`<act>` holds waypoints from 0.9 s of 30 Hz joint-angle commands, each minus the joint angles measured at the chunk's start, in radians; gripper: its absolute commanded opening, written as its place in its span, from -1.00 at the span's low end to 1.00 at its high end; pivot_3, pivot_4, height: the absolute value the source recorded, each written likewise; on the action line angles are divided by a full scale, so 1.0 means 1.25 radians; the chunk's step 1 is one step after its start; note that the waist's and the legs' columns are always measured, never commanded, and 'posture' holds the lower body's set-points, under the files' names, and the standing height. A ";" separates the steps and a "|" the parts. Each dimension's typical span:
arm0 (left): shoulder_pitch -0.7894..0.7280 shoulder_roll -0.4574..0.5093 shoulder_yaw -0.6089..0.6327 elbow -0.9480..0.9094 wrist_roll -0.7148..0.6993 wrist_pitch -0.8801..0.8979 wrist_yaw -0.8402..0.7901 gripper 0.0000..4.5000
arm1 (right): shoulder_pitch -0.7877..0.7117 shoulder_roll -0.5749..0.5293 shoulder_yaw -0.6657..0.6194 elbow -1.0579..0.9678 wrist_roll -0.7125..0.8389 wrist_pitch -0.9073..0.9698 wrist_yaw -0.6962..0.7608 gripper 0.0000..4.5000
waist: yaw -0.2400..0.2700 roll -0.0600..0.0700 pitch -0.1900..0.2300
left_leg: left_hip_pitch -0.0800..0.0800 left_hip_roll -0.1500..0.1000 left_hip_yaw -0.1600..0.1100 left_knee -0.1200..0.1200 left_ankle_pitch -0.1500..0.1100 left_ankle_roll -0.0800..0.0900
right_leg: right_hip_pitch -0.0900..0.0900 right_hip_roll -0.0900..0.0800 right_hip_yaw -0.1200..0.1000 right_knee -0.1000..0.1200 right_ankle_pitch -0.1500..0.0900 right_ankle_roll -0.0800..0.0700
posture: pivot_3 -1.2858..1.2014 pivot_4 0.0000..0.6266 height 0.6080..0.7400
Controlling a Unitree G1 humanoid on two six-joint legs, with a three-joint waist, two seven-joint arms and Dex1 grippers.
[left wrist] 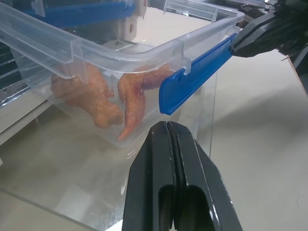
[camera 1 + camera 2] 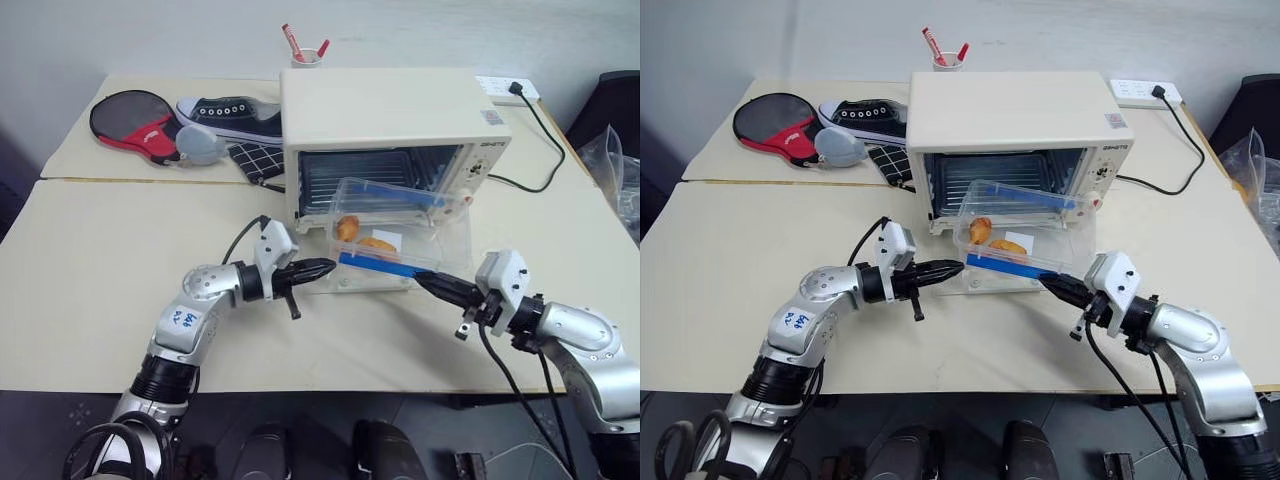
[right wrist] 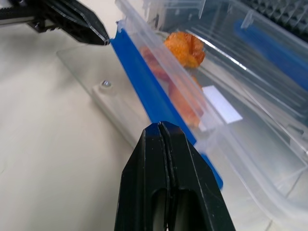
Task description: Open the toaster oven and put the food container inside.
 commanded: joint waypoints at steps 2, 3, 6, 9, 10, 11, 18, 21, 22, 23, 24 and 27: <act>0.033 0.032 0.002 -0.056 -0.013 -0.013 -0.045 -1.00 | 0.054 -0.044 -0.094 -0.038 0.048 0.019 0.032 -1.00 | 0.000 0.000 0.000 | 0.000 0.000 0.000 0.000 0.000 0.000 | 0.000 0.000 0.000 0.000 0.000 0.000 | 0.03 -0.52 1.00; 0.041 0.039 0.003 -0.061 -0.016 -0.015 -0.056 -1.00 | 0.070 -0.053 -0.117 -0.042 0.053 0.025 0.033 -1.00 | 0.000 0.000 0.000 | 0.000 0.000 0.000 0.000 0.000 0.000 | 0.000 0.000 0.000 0.000 0.000 0.000 | 0.03 -0.52 1.00; 0.049 0.041 0.003 -0.068 -0.027 -0.017 -0.073 -1.00 | 0.099 -0.073 -0.172 -0.025 0.039 0.032 0.019 -1.00 | 0.001 0.000 0.000 | 0.000 0.000 0.000 0.000 0.000 0.000 | 0.000 0.000 0.000 0.000 0.000 0.000 | 0.03 -0.52 1.00; 0.043 0.027 -0.004 -0.066 -0.026 -0.020 -0.077 -1.00 | 0.082 -0.082 -0.181 0.020 -0.005 0.023 -0.011 -1.00 | 0.000 0.000 0.000 | 0.001 0.000 0.000 0.000 0.000 0.000 | 0.001 -0.001 0.000 0.000 0.000 0.000 | 0.03 -0.52 1.00; 0.039 0.020 -0.008 -0.065 -0.024 -0.020 -0.077 -1.00 | 0.061 -0.080 -0.173 0.044 -0.022 0.012 -0.022 -1.00 | 0.000 0.000 0.000 | 0.001 0.000 0.000 0.000 0.000 0.000 | 0.001 -0.001 0.000 0.000 0.000 0.000 | 0.03 -0.52 1.00; 0.036 0.015 -0.010 -0.064 -0.023 -0.020 -0.078 -1.00 | 0.046 -0.077 -0.167 0.060 -0.033 0.004 -0.029 -1.00 | -0.001 0.001 0.000 | 0.001 0.000 0.000 0.000 0.000 0.000 | 0.001 -0.001 0.000 0.000 0.000 0.000 | 0.03 -0.52 1.00; 0.015 -0.006 -0.025 -0.048 -0.016 -0.023 -0.089 -1.00 | -0.174 -0.028 -0.051 0.283 -0.128 -0.130 -0.027 -1.00 | -0.008 0.002 0.000 | 0.001 0.000 0.000 0.000 0.000 0.000 | 0.000 0.001 0.000 0.000 0.000 0.000 | 0.03 -0.52 1.00; 0.009 -0.006 -0.024 -0.046 -0.016 -0.025 -0.089 -1.00 | -0.237 -0.013 -0.022 0.356 -0.145 -0.173 -0.017 -1.00 | -0.008 0.003 0.000 | 0.000 0.000 0.000 0.000 0.000 0.000 | 0.000 0.000 0.000 0.000 0.000 0.000 | 0.03 -0.52 1.00; 0.008 -0.006 -0.024 -0.046 -0.016 -0.025 -0.089 -1.00 | -0.254 -0.008 -0.015 0.374 -0.148 -0.183 -0.014 -1.00 | -0.008 0.003 0.000 | 0.000 0.000 0.000 0.000 0.000 0.000 | 0.000 0.000 0.000 -0.001 0.000 0.000 | 0.03 -0.52 1.00; 0.007 -0.006 -0.023 -0.045 -0.016 -0.026 -0.089 -1.00 | -0.271 -0.002 -0.008 0.392 -0.151 -0.191 -0.012 -1.00 | -0.007 0.003 0.001 | 0.000 0.000 0.000 0.000 0.000 0.000 | 0.000 0.000 0.000 -0.001 0.000 0.000 | 0.03 -0.52 1.00; 0.006 -0.006 -0.022 -0.045 -0.016 -0.026 -0.088 -1.00 | -0.290 0.005 -0.002 0.410 -0.154 -0.202 -0.011 -1.00 | -0.007 0.003 0.001 | 0.000 0.000 0.000 0.000 0.000 0.000 | 0.000 0.000 0.000 -0.001 0.000 0.000 | 0.03 -0.52 1.00; 0.006 -0.007 -0.020 -0.046 -0.015 -0.026 -0.084 -1.00 | -0.340 0.023 0.015 0.460 -0.163 -0.226 -0.010 -1.00 | -0.010 0.003 0.001 | 0.000 0.000 0.000 0.000 0.000 0.000 | 0.000 0.000 0.000 0.000 0.000 0.000 | 0.03 -0.52 1.00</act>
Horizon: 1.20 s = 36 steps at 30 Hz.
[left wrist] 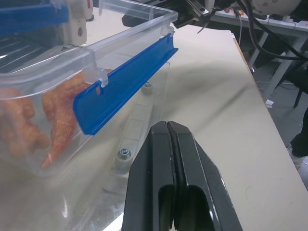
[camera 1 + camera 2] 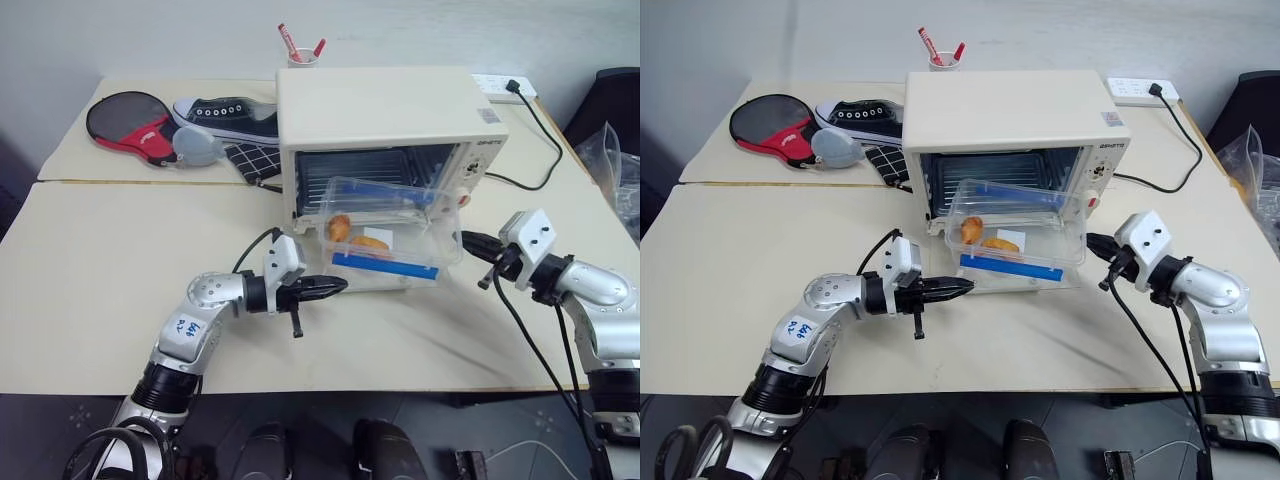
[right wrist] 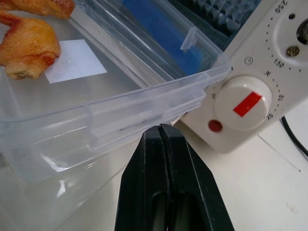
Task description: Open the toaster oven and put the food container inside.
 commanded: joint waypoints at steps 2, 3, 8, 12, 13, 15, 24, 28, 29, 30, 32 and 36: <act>-0.009 -0.006 0.009 -0.013 -0.009 -0.011 0.003 -1.00 | -0.073 0.027 0.012 0.060 -0.014 -0.052 -0.002 -1.00 | -0.001 0.000 0.000 | 0.000 0.000 0.000 0.000 0.000 0.000 | 0.000 0.000 0.000 0.000 0.000 0.000 | 0.03 -0.52 1.00; -0.008 -0.006 0.007 -0.014 -0.008 -0.011 0.005 -1.00 | -0.088 0.034 0.017 0.077 -0.019 -0.058 -0.003 -1.00 | -0.004 0.000 0.000 | 0.000 0.000 0.000 0.000 0.000 0.000 | 0.000 0.000 0.000 0.000 0.000 0.000 | 0.03 -0.52 1.00; -0.011 -0.009 0.005 -0.014 -0.003 -0.011 0.013 -1.00 | -0.066 0.006 0.001 0.075 -0.017 -0.066 0.016 -1.00 | -0.005 0.000 0.000 | -0.001 0.000 -0.001 0.000 0.000 0.000 | 0.000 0.000 -0.001 0.000 0.000 0.000 | 0.03 -0.52 1.00; -0.013 -0.007 0.009 -0.013 -0.003 -0.012 0.016 -1.00 | 0.044 -0.046 -0.043 -0.021 0.025 -0.013 0.047 -1.00 | 0.006 0.001 0.000 | -0.001 0.000 -0.001 0.000 0.000 0.000 | 0.000 -0.001 -0.002 -0.001 0.000 0.000 | 0.03 -0.52 1.00; -0.012 -0.007 0.010 -0.013 -0.002 -0.013 0.018 -1.00 | 0.079 -0.054 -0.051 -0.055 0.041 0.009 0.056 -1.00 | 0.006 0.001 0.000 | -0.001 0.000 -0.001 0.000 0.000 0.000 | 0.000 -0.001 -0.002 -0.001 0.000 0.000 | 0.03 -0.52 1.00; -0.009 -0.009 0.011 -0.013 -0.001 -0.017 0.024 -1.00 | 0.133 -0.060 -0.058 -0.113 0.066 0.042 0.070 -1.00 | 0.006 0.001 0.000 | -0.001 0.000 -0.001 0.000 0.000 0.000 | 0.000 -0.001 -0.001 -0.001 0.000 0.001 | 0.03 -0.52 1.00; -0.038 -0.044 -0.008 0.042 0.040 -0.034 0.065 -1.00 | 0.133 0.007 0.029 -0.272 0.127 0.181 0.072 -1.00 | 0.000 0.001 0.000 | 0.000 0.000 -0.001 0.000 0.000 0.000 | 0.001 0.000 -0.001 0.000 0.000 0.000 | 0.03 -0.52 1.00; -0.064 -0.062 -0.001 0.087 0.063 -0.066 0.089 -1.00 | 0.069 0.039 0.050 -0.233 0.103 0.177 0.054 -1.00 | 0.004 0.001 0.000 | 0.000 0.000 -0.001 0.000 0.000 0.000 | 0.001 -0.001 -0.001 0.000 0.000 0.000 | 0.03 -0.52 1.00; -0.072 -0.068 0.002 0.101 0.067 -0.070 0.097 -1.00 | 0.055 0.044 0.054 -0.218 0.097 0.171 0.052 -1.00 | 0.006 0.001 0.000 | 0.000 0.000 -0.001 0.000 0.000 0.000 | 0.001 -0.001 -0.001 -0.001 0.000 0.000 | 0.03 -0.52 1.00; -0.087 -0.083 0.008 0.125 0.072 -0.083 0.114 -1.00 | 0.024 0.054 0.059 -0.180 0.079 0.151 0.041 -1.00 | 0.008 0.001 0.000 | 0.000 0.000 -0.001 0.001 0.000 0.000 | 0.001 -0.001 -0.001 -0.001 0.000 0.000 | 0.03 -0.52 1.00; -0.116 -0.107 0.014 0.164 0.080 -0.105 0.137 -1.00 | -0.029 0.070 0.063 -0.113 0.050 0.115 0.021 -1.00 | 0.009 0.001 0.000 | -0.001 0.000 -0.001 0.002 0.000 0.000 | 0.001 -0.001 -0.002 0.000 0.001 0.000 | 0.03 -0.52 1.00; -0.166 -0.147 0.020 0.236 0.096 -0.149 0.168 -1.00 | -0.107 0.089 0.070 0.017 0.002 0.038 0.012 -1.00 | 0.007 0.001 0.000 | -0.002 -0.001 -0.001 0.002 0.000 0.000 | 0.000 -0.001 -0.002 -0.001 0.001 0.001 | 0.03 -0.52 1.00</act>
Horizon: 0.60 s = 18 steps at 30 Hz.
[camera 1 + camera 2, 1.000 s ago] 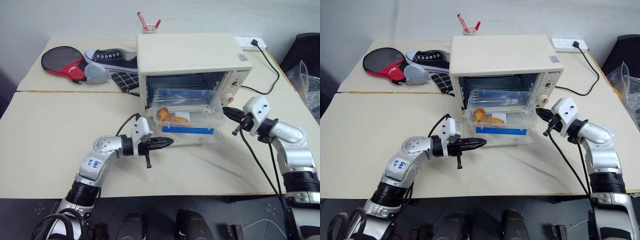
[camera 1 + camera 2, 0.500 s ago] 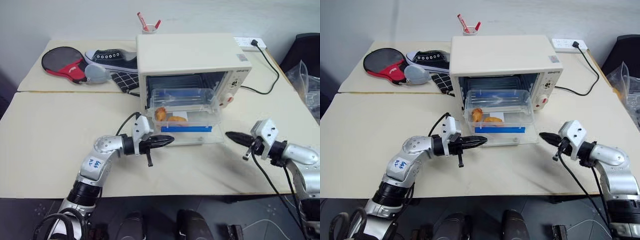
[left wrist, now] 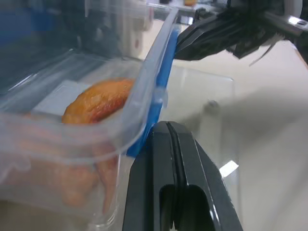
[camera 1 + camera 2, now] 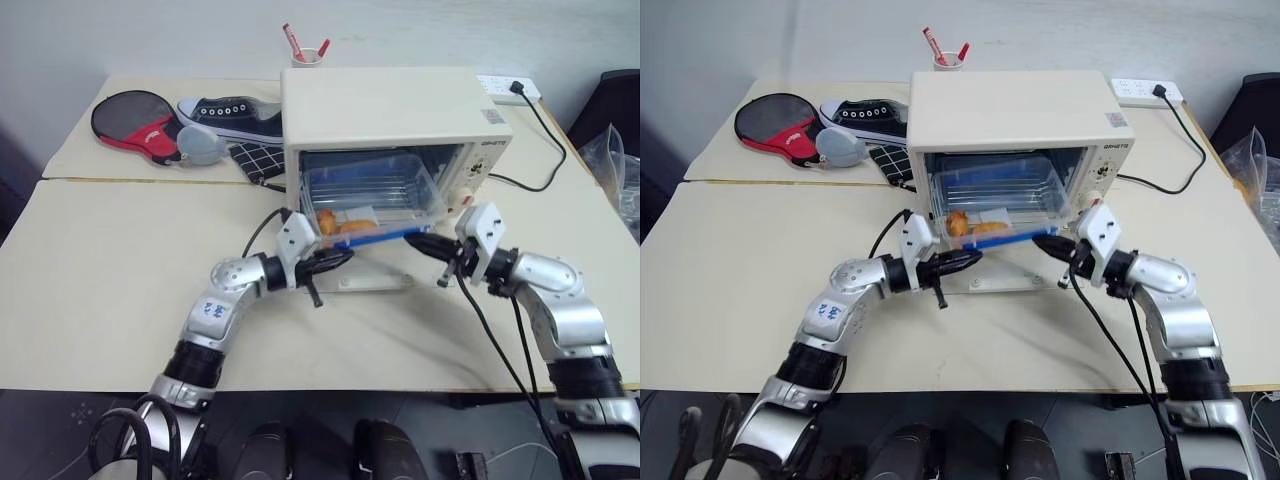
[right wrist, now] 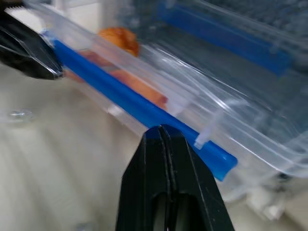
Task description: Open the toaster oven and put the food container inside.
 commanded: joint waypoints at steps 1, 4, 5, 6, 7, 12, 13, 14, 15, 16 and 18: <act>-0.042 -0.026 0.016 0.044 0.018 -0.055 0.032 -1.00 | -0.053 0.011 -0.002 0.089 -0.030 -0.074 -0.004 -1.00 | -0.002 0.000 0.000 | 0.000 0.000 0.000 0.000 0.000 0.000 | 0.000 0.000 0.000 0.000 0.000 0.000 | 0.03 -0.52 1.00; -0.081 -0.048 0.028 0.113 0.050 -0.092 0.097 -1.00 | -0.101 0.032 0.001 0.167 -0.048 -0.122 -0.007 -1.00 | -0.004 0.000 0.000 | -0.001 -0.001 0.001 -0.001 0.000 0.000 | 0.000 0.001 -0.001 -0.001 0.000 0.000 | 0.03 -0.52 1.00; -0.094 -0.055 0.036 0.138 0.062 -0.106 0.126 -1.00 | -0.117 0.041 0.002 0.193 -0.056 -0.140 -0.012 -1.00 | -0.004 0.000 0.000 | -0.001 -0.001 0.001 -0.001 0.000 0.000 | 0.000 0.001 -0.001 -0.001 0.000 0.000 | 0.03 -0.52 1.00; -0.106 -0.061 0.043 0.160 0.071 -0.118 0.152 -1.00 | -0.133 0.050 0.003 0.218 -0.062 -0.154 -0.014 -1.00 | -0.005 0.000 0.000 | -0.001 -0.001 0.001 -0.001 0.000 0.000 | 0.000 0.001 -0.001 -0.001 0.000 0.000 | 0.03 -0.52 1.00; -0.117 -0.068 0.053 0.182 0.078 -0.130 0.177 -1.00 | -0.148 0.058 0.004 0.242 -0.068 -0.168 -0.016 -1.00 | -0.007 0.000 0.000 | -0.001 -0.001 0.001 0.000 0.000 0.000 | 0.000 0.001 -0.001 -0.001 0.000 0.000 | 0.03 -0.52 1.00; -0.146 -0.084 0.083 0.243 0.102 -0.182 0.256 -1.00 | -0.202 0.082 0.005 0.330 -0.089 -0.223 -0.032 -1.00 | -0.009 0.000 0.000 | -0.001 0.000 0.000 -0.001 0.000 0.000 | 0.000 0.001 -0.001 -0.001 0.000 0.000 | 0.03 -0.52 1.00; -0.149 -0.087 0.087 0.250 0.101 -0.189 0.260 -1.00 | -0.210 0.086 0.004 0.343 -0.090 -0.231 -0.036 -1.00 | -0.009 0.000 0.000 | -0.001 0.000 0.000 0.000 0.000 0.000 | 0.000 0.000 -0.002 -0.001 0.000 0.000 | 0.03 -0.52 1.00; -0.151 -0.088 0.088 0.256 0.098 -0.195 0.258 -1.00 | -0.220 0.090 0.002 0.359 -0.093 -0.239 -0.042 -1.00 | -0.011 0.000 0.000 | -0.001 0.000 0.000 0.000 0.000 0.000 | 0.000 0.000 -0.002 -0.001 0.000 0.000 | 0.03 -0.52 1.00; -0.152 -0.089 0.086 0.261 0.098 -0.201 0.255 -1.00 | -0.228 0.092 0.002 0.375 -0.098 -0.248 -0.049 -1.00 | -0.014 0.000 0.000 | -0.001 0.000 0.000 0.000 0.000 0.000 | 0.000 0.000 -0.002 0.000 0.000 0.000 | 0.03 -0.52 1.00; -0.148 -0.089 0.083 0.259 0.096 -0.200 0.245 -1.00 | -0.233 0.092 0.001 0.386 -0.101 -0.254 -0.053 -1.00 | -0.016 0.000 0.000 | -0.001 0.001 0.000 0.000 0.000 0.000 | 0.000 0.000 -0.002 0.000 0.000 0.000 | 0.03 -0.52 1.00; -0.131 -0.082 0.074 0.234 0.087 -0.187 0.210 -1.00 | -0.231 0.086 0.001 0.386 -0.098 -0.257 -0.045 -1.00 | -0.018 0.000 0.000 | -0.001 0.001 0.000 0.000 0.000 0.000 | 0.000 0.000 -0.002 0.000 0.000 0.000 | 0.03 -0.52 1.00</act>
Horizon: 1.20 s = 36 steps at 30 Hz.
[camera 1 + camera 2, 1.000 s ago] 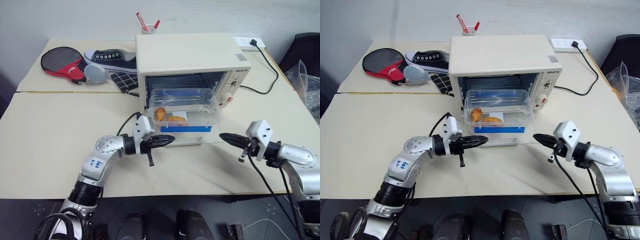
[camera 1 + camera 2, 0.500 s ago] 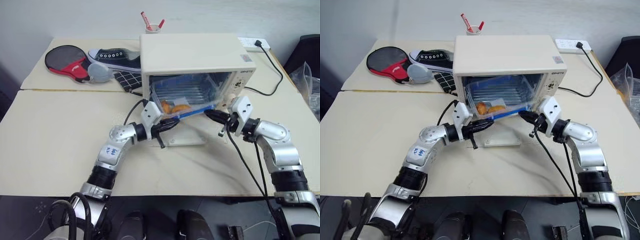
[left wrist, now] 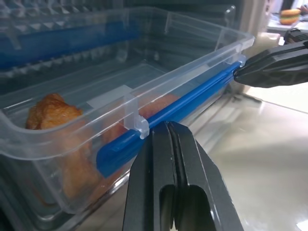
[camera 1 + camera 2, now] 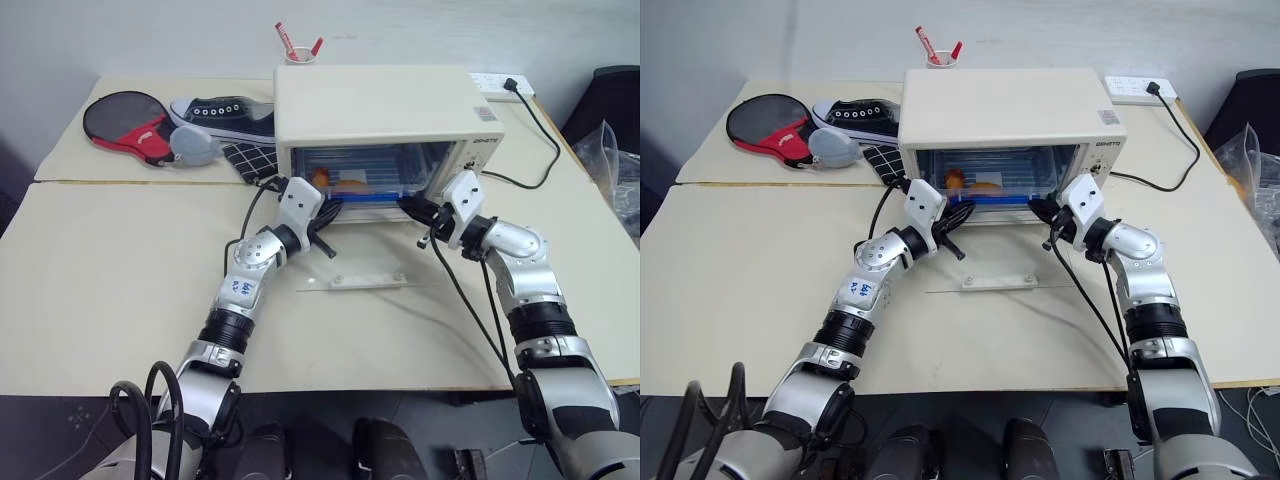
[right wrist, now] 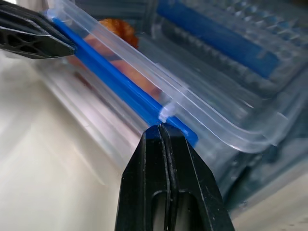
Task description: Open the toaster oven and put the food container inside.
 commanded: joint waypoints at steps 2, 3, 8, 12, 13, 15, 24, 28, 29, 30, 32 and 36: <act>0.026 0.022 -0.003 -0.082 -0.033 0.026 -0.081 -1.00 | 0.008 -0.022 -0.014 -0.033 0.015 -0.002 0.032 -1.00 | -0.003 0.000 0.000 | 0.000 0.000 0.000 0.000 0.000 0.000 | 0.000 0.000 0.000 0.000 0.000 0.000 | 0.03 -0.52 1.00; 0.043 0.037 -0.006 -0.114 -0.042 0.045 -0.108 -1.00 | 0.023 -0.033 -0.016 -0.056 0.024 0.009 0.050 -1.00 | -0.003 0.000 0.000 | 0.000 0.000 0.000 0.000 0.000 0.000 | 0.000 0.000 0.000 0.000 0.000 0.000 | 0.03 -0.52 1.00; 0.170 0.166 -0.012 -0.338 -0.121 0.168 -0.274 -1.00 | 0.150 -0.114 -0.048 -0.235 0.101 0.110 0.147 -1.00 | -0.003 0.001 0.000 | 0.000 0.000 0.000 -0.003 0.000 0.000 | -0.001 0.000 0.000 -0.002 0.000 0.000 | 0.03 -0.52 1.00; 0.262 0.260 0.053 -0.465 -0.233 0.265 -0.352 -0.92 | 0.252 -0.164 -0.099 -0.335 0.163 0.164 0.177 -1.00 | -0.003 0.001 0.001 | 0.000 0.000 -0.001 -0.002 0.000 0.000 | 0.000 -0.001 0.000 -0.002 0.000 0.000 | 0.03 -0.52 1.00; 0.291 0.293 0.093 -0.486 -0.258 0.278 -0.364 -0.83 | 0.291 -0.185 -0.118 -0.355 0.185 0.181 0.202 -0.93 | -0.003 0.001 0.001 | 0.000 0.000 -0.001 -0.002 0.000 0.000 | 0.000 -0.001 0.000 -0.001 0.000 0.000 | 0.03 -0.52 1.00; 0.333 0.352 0.141 -0.505 -0.276 0.281 -0.390 -0.60 | 0.341 -0.212 -0.144 -0.371 0.201 0.175 0.228 -0.73 | -0.002 0.001 0.001 | 0.001 0.000 -0.002 -0.002 0.000 0.000 | 0.000 -0.001 0.000 -0.001 0.000 0.000 | 0.03 -0.52 1.00; 0.433 0.505 0.290 -0.487 -0.408 0.317 -0.551 0.65 | 0.350 -0.230 -0.127 -0.118 0.145 0.056 0.292 0.65 | -0.005 0.004 0.002 | 0.002 0.000 -0.001 -0.004 0.000 0.000 | 0.001 -0.002 0.001 -0.002 0.000 0.000 | 0.03 -0.52 1.00; 0.455 0.515 0.314 -0.513 -0.442 0.334 -0.559 0.98 | 0.305 -0.198 -0.091 -0.021 0.107 -0.005 0.307 0.98 | -0.007 0.004 0.003 | 0.002 0.000 0.000 -0.004 0.000 0.000 | 0.001 -0.001 0.001 -0.002 0.000 0.000 | 0.03 -0.52 1.00; 0.458 0.514 0.317 -0.518 -0.446 0.333 -0.559 0.98 | 0.293 -0.187 -0.086 0.009 0.103 -0.021 0.318 0.98 | -0.006 0.004 0.003 | 0.002 0.000 0.000 -0.004 0.000 0.000 | 0.001 -0.001 0.001 -0.002 0.000 0.000 | 0.03 -0.52 1.00; 0.460 0.514 0.318 -0.521 -0.448 0.331 -0.558 0.98 | 0.285 -0.181 -0.083 0.031 0.101 -0.035 0.326 0.98 | -0.007 0.004 0.003 | 0.002 0.000 0.000 -0.004 0.000 0.000 | 0.001 -0.001 0.002 -0.002 0.000 0.000 | 0.03 -0.52 1.00; 0.468 0.512 0.320 -0.529 -0.456 0.332 -0.560 1.00 | 0.269 -0.170 -0.076 0.071 0.092 -0.058 0.338 0.89 | -0.007 0.004 0.003 | 0.003 0.000 0.000 -0.004 0.000 0.000 | 0.001 -0.001 0.002 -0.002 0.000 0.000 | 0.03 -0.52 1.00; 0.486 0.500 0.324 -0.564 -0.488 0.340 -0.563 1.00 | 0.239 -0.141 -0.063 0.111 0.091 -0.081 0.380 0.39 | -0.014 0.004 0.002 | 0.003 0.000 0.000 -0.003 0.000 0.000 | 0.001 -0.001 0.002 -0.002 0.000 0.000 | 0.03 -0.52 1.00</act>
